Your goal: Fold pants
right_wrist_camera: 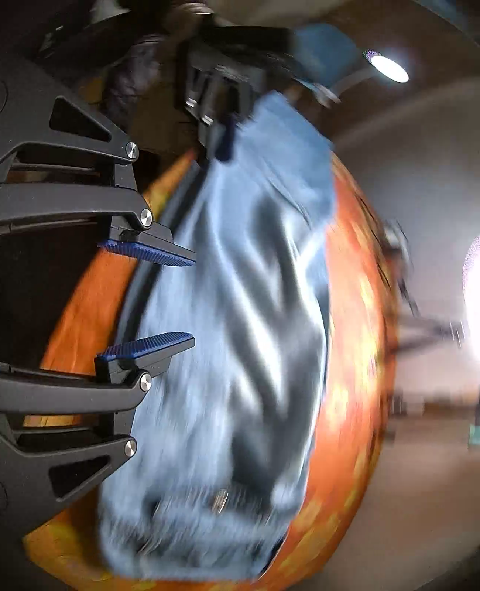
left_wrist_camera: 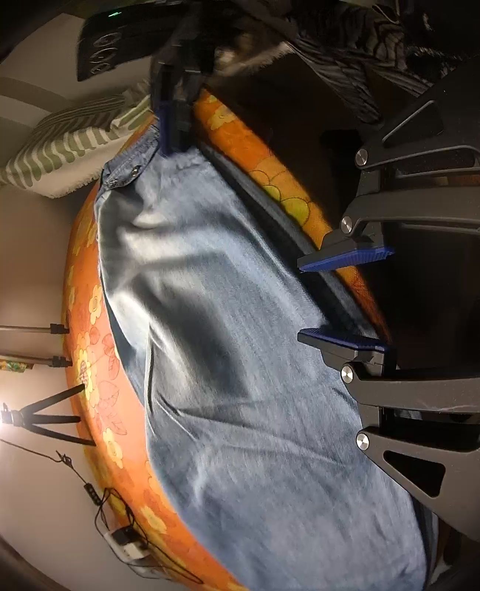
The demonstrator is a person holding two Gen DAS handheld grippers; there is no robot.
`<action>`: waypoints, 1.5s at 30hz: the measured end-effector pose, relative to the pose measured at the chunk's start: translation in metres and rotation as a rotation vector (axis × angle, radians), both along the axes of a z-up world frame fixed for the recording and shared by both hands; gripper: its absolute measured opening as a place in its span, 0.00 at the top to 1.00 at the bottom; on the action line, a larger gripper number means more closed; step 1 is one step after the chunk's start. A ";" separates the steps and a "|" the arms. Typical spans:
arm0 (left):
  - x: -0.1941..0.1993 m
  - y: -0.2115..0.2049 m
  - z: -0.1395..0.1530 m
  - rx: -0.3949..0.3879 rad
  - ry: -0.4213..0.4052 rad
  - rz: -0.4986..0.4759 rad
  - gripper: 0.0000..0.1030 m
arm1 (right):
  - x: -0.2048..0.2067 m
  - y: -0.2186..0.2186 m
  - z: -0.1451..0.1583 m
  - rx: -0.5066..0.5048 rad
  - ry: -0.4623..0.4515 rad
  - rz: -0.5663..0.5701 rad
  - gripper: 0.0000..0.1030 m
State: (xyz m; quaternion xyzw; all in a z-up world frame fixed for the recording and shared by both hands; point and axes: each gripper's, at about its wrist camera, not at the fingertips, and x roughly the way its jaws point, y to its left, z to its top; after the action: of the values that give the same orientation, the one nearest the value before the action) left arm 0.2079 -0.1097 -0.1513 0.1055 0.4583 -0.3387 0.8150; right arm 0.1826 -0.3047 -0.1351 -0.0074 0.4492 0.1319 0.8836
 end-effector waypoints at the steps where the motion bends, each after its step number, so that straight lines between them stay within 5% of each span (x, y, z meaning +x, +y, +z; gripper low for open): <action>1: 0.001 0.000 0.000 -0.002 0.000 0.002 0.76 | 0.003 0.015 -0.004 -0.017 0.006 0.041 0.62; 6: 0.004 0.005 0.003 -0.006 -0.011 0.018 0.76 | 0.013 0.078 -0.028 -0.098 0.045 0.226 0.62; 15: 0.023 0.037 0.011 -0.084 0.041 0.123 0.76 | 0.019 0.115 -0.049 -0.244 0.013 0.293 0.62; 18: 0.029 0.045 0.011 -0.109 0.061 0.150 0.76 | 0.018 0.117 -0.049 -0.270 -0.017 0.293 0.81; 20: 0.032 0.049 0.012 -0.123 0.070 0.165 0.76 | 0.019 0.117 -0.048 -0.266 -0.029 0.283 0.91; 29: 0.038 0.059 0.020 -0.162 0.073 0.197 0.76 | 0.011 0.112 -0.033 -0.146 0.020 0.301 0.97; 34: 0.043 0.055 0.016 -0.199 0.124 0.194 0.76 | 0.015 0.108 -0.046 -0.130 0.081 0.297 0.93; 39: 0.042 0.041 0.016 -0.210 0.141 0.170 0.76 | 0.022 0.077 -0.006 0.032 0.021 0.226 0.80; 41: 0.040 0.036 0.013 -0.203 0.149 0.159 0.76 | 0.029 0.048 0.016 0.072 -0.047 0.145 0.68; 45: 0.037 0.026 0.002 -0.176 0.175 0.134 0.76 | 0.064 -0.030 0.040 0.133 -0.097 -0.100 0.65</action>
State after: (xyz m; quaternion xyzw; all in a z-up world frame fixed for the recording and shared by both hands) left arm 0.2453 -0.0841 -0.1489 -0.0273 0.5021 -0.3302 0.7988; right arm 0.2462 -0.3348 -0.0953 0.0676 0.3959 0.1168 0.9083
